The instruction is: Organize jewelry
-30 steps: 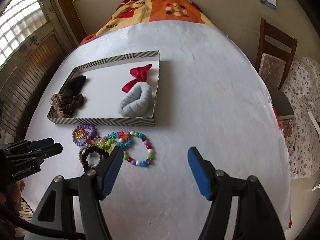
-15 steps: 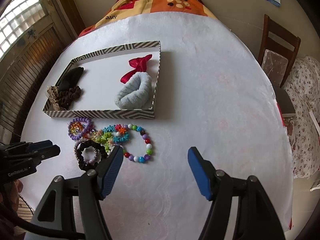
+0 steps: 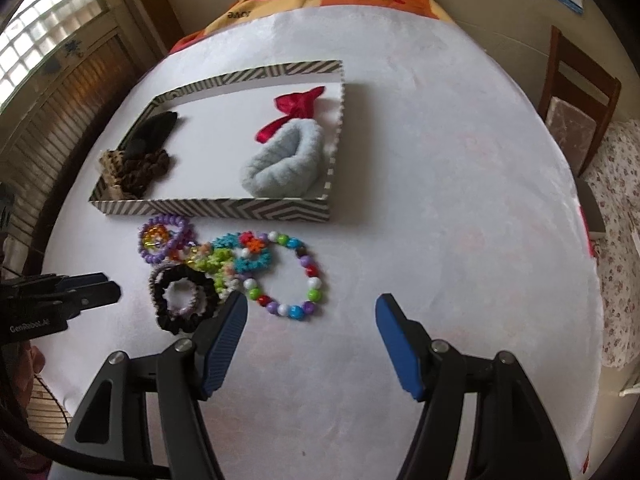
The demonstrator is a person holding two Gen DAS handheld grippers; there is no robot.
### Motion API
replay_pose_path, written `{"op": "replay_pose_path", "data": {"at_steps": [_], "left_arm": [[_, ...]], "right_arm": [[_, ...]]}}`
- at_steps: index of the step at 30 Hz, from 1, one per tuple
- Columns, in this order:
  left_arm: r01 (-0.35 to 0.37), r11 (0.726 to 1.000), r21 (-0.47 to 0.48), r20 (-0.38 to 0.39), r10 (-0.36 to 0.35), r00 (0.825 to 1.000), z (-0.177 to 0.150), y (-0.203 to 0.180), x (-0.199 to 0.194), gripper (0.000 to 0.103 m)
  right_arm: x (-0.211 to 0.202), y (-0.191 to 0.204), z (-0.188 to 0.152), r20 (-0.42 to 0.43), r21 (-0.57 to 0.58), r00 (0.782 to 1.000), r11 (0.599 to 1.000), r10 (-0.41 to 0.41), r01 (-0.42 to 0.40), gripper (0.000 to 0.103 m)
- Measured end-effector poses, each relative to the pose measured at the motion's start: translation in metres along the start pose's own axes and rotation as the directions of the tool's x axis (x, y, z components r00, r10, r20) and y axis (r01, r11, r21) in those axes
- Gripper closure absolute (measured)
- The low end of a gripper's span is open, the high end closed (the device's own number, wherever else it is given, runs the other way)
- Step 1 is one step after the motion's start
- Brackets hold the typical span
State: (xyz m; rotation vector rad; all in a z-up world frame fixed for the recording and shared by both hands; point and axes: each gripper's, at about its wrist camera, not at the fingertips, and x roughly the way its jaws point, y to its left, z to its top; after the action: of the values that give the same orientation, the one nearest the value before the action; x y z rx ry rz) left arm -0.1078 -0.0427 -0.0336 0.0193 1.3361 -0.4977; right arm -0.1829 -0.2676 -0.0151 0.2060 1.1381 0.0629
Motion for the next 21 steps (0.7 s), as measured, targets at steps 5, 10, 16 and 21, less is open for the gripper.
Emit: {"op": "replay_pose_path", "data": {"at_steps": [5,10,16,21], "left_arm": [[-0.007,1.000,-0.004,-0.020,0.007,1.000,0.005,0.000,0.013,0.075],[-0.024,1.000,0.006,-0.030,0.024,0.999,0.008,0.002,0.025,0.075],[-0.024,0.999,0.024,-0.044,0.025,0.999,0.010,0.000,0.036,0.075],[-0.029,0.999,0.038,-0.029,0.030,0.999,0.013,-0.003,0.037,0.097]], "right_arm": [[0.006,0.026,0.001,-0.006,-0.092,0.998,0.994,0.059,-0.059,0.051],[0.015,0.037,-0.002,-0.036,-0.139,0.998,0.988,0.059,-0.063,0.061],[0.017,0.037,0.001,-0.050,-0.150,0.996,0.985,0.077,-0.084,0.061],[0.022,0.042,0.000,-0.064,-0.162,0.994,0.982,0.089,-0.098,0.061]]}}
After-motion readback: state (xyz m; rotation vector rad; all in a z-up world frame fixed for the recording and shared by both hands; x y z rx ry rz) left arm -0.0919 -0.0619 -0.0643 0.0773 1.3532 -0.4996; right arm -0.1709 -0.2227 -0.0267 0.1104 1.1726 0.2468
